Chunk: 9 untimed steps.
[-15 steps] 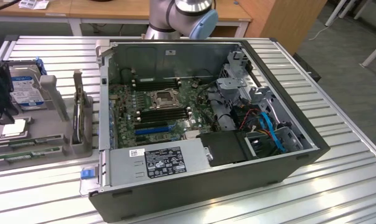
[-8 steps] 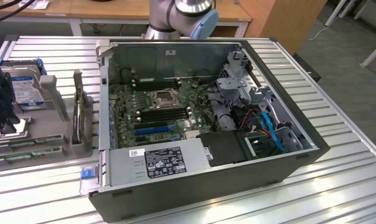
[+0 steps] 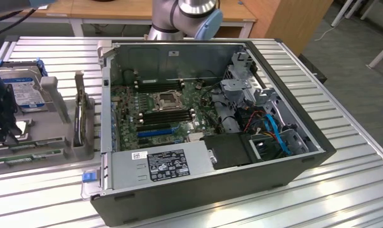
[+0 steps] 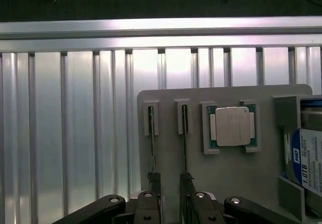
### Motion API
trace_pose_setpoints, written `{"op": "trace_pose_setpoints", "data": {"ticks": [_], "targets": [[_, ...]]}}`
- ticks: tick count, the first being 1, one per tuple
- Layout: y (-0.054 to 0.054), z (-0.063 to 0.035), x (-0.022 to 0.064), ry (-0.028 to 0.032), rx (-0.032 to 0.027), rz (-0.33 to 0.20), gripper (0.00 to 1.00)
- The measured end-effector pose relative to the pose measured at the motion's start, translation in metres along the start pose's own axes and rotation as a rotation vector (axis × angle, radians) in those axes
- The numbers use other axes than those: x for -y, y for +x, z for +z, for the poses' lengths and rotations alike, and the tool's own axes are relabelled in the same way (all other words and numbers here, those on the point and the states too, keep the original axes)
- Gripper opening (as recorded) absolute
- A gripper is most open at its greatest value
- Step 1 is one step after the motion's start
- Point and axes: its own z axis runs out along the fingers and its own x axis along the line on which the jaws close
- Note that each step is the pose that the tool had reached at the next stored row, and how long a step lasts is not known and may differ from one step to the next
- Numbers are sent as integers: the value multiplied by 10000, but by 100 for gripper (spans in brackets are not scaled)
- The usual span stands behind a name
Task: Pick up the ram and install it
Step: 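Pick up the ram and move it above insertion slot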
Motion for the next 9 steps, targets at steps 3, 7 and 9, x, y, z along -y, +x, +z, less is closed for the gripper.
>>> {"op": "trace_pose_setpoints", "data": {"ticks": [3, 7, 9], "targets": [[46, 55, 4, 1, 1, -2, 29], [82, 127, 6, 2, 1, -6, 29], [83, 164, 6, 0, 0, -5, 29]]}}
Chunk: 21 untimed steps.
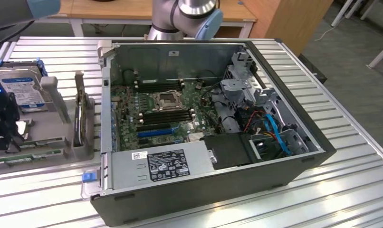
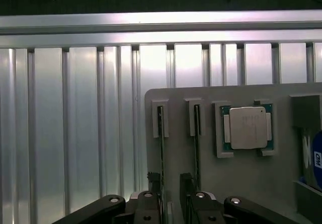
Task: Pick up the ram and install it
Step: 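Pick up the ram and move it above insertion slot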
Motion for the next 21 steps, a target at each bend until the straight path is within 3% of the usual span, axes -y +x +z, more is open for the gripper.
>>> {"op": "trace_pose_setpoints", "data": {"ticks": [21], "targets": [[56, 357, 11, 2, -30, -14, 29]]}}
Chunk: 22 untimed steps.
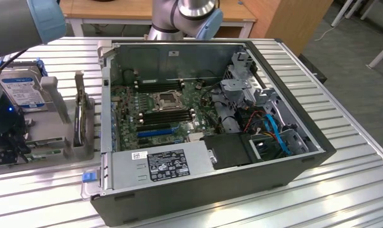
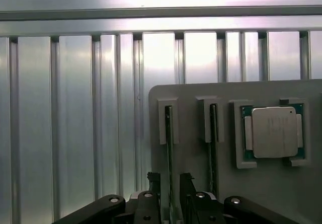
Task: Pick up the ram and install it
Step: 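Pick up the ram and move it above insertion slot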
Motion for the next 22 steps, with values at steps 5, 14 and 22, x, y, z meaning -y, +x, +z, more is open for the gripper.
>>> {"op": "trace_pose_setpoints", "data": {"ticks": [5, 14, 22], "targets": [[-2, 6, 0, 1, -15, 0, 29], [-42, 37, -2, 2, -14, 0, 29], [-43, 63, -3, -2, -17, 0, 29]]}}
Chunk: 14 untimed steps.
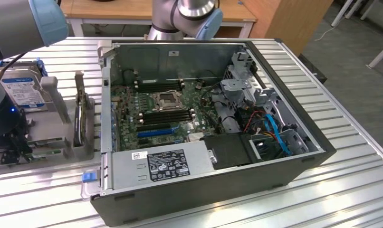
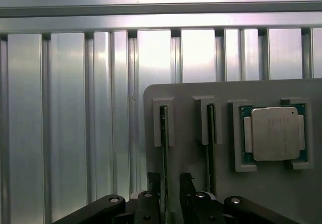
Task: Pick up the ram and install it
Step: 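Pick up the ram and move it above insertion slot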
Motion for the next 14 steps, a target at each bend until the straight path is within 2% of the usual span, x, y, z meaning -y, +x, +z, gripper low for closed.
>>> {"op": "trace_pose_setpoints", "data": {"ticks": [4, 9, 14], "targets": [[-1, 4, -2, 3, 3, 1, 29], [2, 11, -54, 2, 0, 1, 29], [2, 11, -55, 2, 0, 0, 29]]}}
